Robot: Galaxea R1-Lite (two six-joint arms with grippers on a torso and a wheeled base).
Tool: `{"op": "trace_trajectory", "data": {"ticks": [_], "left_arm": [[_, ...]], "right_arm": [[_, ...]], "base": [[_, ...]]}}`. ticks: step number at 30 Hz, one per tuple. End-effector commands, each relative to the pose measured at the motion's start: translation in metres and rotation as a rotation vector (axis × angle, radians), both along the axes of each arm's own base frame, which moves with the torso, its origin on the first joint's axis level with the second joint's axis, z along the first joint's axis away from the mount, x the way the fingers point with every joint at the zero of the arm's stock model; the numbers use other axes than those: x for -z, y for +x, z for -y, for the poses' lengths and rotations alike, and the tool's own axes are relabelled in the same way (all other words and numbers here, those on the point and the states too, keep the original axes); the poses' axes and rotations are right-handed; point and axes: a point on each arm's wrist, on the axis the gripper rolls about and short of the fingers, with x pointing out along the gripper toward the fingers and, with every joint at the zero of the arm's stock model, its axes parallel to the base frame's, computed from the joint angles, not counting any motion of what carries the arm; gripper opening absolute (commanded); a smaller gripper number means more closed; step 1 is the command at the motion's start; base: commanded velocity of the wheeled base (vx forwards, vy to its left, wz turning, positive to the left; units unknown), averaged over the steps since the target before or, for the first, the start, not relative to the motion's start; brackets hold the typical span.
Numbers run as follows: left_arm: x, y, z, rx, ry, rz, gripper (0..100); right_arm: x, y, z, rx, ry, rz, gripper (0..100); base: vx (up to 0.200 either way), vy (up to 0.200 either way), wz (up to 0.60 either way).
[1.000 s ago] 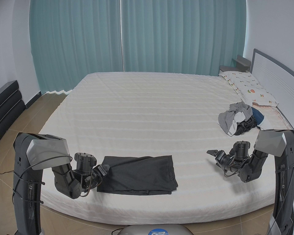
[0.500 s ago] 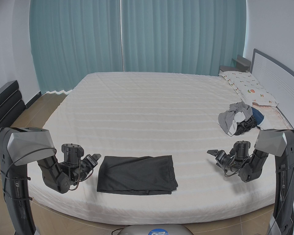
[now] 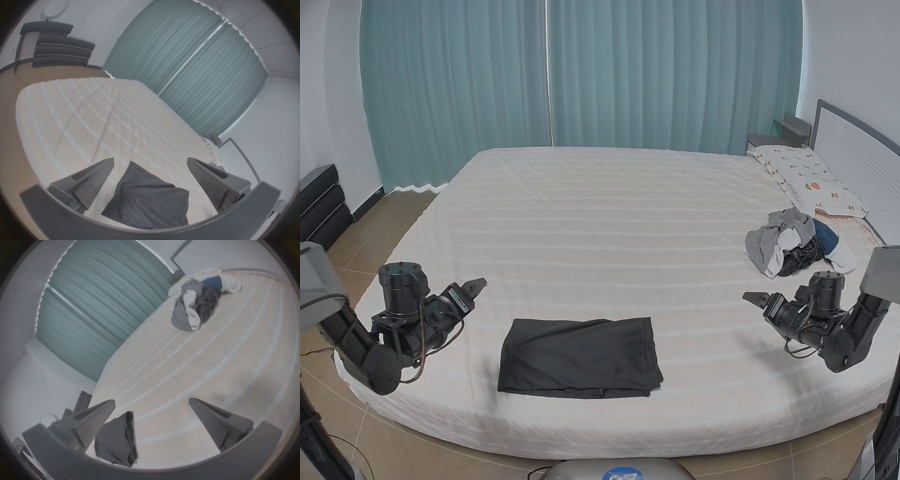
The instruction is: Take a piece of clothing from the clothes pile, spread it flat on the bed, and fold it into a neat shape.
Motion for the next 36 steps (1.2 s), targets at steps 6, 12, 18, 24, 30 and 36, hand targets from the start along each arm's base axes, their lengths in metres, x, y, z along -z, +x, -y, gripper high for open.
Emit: {"op": "trace_trajectory", "data": {"ticks": [6, 12, 18, 24, 30, 36], "left_arm": [[-0.081, -0.139, -0.025, 0.029, 0.214, 0.304, 100], [-0.096, -0.196, -0.037, 0.028, 0.322, 0.322, 100], [-0.102, -0.237, -0.045, 0.012, 0.367, 0.346, 100], [-0.096, -0.28, -0.054, -0.005, 0.511, 0.374, 100], [-0.084, -0.301, -0.058, -0.009, 0.656, 0.42, 100], [-0.064, -0.323, -0.062, -0.051, 0.77, 0.429, 100]], "right_arm": [[-0.089, -0.128, 0.006, -0.026, -0.297, 0.255, 100], [-0.093, -0.179, 0.01, -0.043, -0.371, 0.325, 100], [-0.1, -0.21, 0.016, 0.007, -0.392, 0.359, 100], [-0.097, -0.275, 0.015, -0.079, -0.584, 0.443, 100], [-0.086, -0.324, 0.015, -0.159, -0.624, 0.425, 100], [-0.071, -0.358, 0.018, -0.219, -0.654, 0.468, 100]], "base": [[0.0, 0.0, 0.0], [0.0, 0.0, 0.0], [0.0, 0.0, 0.0], [0.0, 0.0, 0.0], [0.0, 0.0, 0.0], [0.0, 0.0, 0.0]]}}
